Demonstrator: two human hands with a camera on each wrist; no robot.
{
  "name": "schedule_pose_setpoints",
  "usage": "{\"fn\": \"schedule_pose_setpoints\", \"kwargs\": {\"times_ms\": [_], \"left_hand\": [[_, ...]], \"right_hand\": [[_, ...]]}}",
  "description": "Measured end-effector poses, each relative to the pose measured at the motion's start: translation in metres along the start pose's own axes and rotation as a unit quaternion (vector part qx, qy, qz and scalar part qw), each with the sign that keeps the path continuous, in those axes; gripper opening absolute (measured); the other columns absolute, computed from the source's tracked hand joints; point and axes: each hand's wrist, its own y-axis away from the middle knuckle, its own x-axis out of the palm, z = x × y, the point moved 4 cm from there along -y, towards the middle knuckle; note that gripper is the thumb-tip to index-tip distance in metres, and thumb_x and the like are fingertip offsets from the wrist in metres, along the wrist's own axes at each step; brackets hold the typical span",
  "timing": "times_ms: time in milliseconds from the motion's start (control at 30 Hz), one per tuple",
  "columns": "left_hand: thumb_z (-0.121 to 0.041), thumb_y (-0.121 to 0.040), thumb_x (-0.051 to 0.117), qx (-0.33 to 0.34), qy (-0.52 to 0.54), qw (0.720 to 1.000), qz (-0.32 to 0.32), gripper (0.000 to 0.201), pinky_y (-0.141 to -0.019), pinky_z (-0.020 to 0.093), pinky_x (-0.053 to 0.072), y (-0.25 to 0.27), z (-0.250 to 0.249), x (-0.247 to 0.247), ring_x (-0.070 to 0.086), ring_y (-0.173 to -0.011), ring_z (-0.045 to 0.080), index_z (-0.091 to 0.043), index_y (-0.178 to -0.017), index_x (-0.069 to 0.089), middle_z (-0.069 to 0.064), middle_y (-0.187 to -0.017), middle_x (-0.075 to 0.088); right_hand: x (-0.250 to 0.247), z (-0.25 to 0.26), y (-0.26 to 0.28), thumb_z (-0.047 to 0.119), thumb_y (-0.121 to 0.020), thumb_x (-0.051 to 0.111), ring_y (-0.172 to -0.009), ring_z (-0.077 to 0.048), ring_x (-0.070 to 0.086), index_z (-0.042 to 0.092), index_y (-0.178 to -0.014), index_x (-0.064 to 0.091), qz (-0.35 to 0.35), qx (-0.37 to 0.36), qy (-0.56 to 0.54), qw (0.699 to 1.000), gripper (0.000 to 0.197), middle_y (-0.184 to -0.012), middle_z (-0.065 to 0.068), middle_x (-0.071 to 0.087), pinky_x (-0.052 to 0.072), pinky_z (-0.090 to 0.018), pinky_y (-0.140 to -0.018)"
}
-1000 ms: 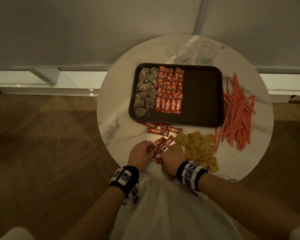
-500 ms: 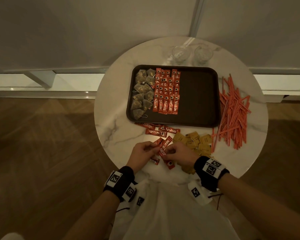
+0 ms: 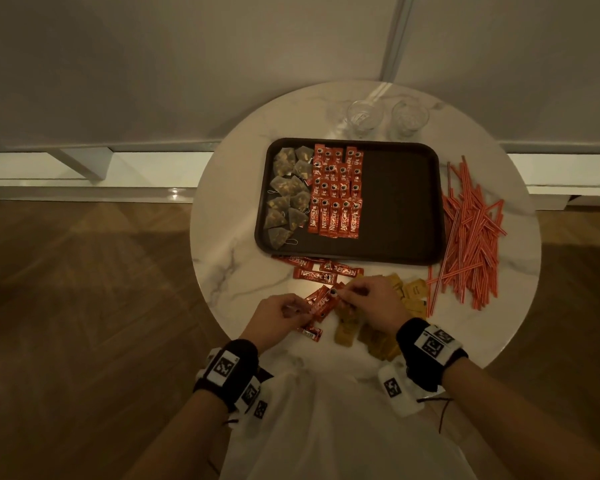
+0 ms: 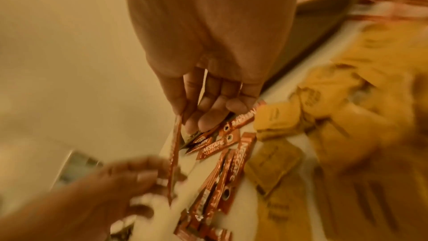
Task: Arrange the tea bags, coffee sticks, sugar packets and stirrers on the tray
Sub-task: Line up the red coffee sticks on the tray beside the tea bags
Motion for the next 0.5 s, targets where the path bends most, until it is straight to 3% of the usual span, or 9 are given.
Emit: {"fn": "schedule_pose_setpoints", "kwargs": {"times_ms": [100,200,333,500], "left_hand": [[-0.028,-0.087,0.073,0.051,-0.009,0.997,-0.059,0.021,-0.072,0.011,0.042,-0.002,-0.024,-0.002,0.06,-0.092,-0.001,-0.023,-0.108,0.071,-0.015,-0.103,0.067],[-0.025,-0.088,0.072,0.076,0.004,0.996,-0.039,0.02,-0.07,0.012,0.043,-0.012,-0.042,0.0,0.062,-0.088,0.0,-0.018,-0.107,0.074,-0.01,-0.098,0.07],[-0.022,-0.088,0.072,0.083,0.004,0.995,-0.052,0.007,-0.066,0.008,0.046,-0.031,-0.053,-0.008,0.063,-0.074,-0.005,-0.021,-0.095,0.073,-0.013,-0.083,0.068],[-0.016,-0.086,0.074,0.079,0.025,0.994,-0.067,0.013,-0.077,0.022,0.057,-0.058,-0.065,-0.028,0.068,-0.081,0.007,-0.026,-0.092,0.068,-0.01,-0.085,0.07]], "right_hand": [[0.005,0.014,-0.006,0.031,-0.095,0.061,-0.082,-0.007,0.062,0.021,-0.093,0.072,0.051,-0.038,0.146,0.987,0.014,-0.088,0.007,0.066,0.05,-0.02,-0.072],[0.009,0.024,-0.016,0.028,-0.095,0.062,-0.085,-0.01,0.062,0.018,-0.093,0.073,0.077,-0.061,0.169,0.981,0.016,-0.09,0.002,0.067,0.053,-0.028,-0.08],[0.001,0.025,-0.033,0.025,-0.093,0.065,-0.081,-0.012,0.067,0.016,-0.09,0.074,0.044,-0.047,0.08,0.995,0.013,-0.085,0.0,0.071,0.055,-0.026,-0.077],[-0.007,0.009,-0.05,0.023,-0.093,0.067,-0.076,-0.018,0.072,0.013,-0.09,0.074,0.009,-0.016,0.005,1.0,0.012,-0.081,-0.004,0.075,0.059,-0.03,-0.072]]}}
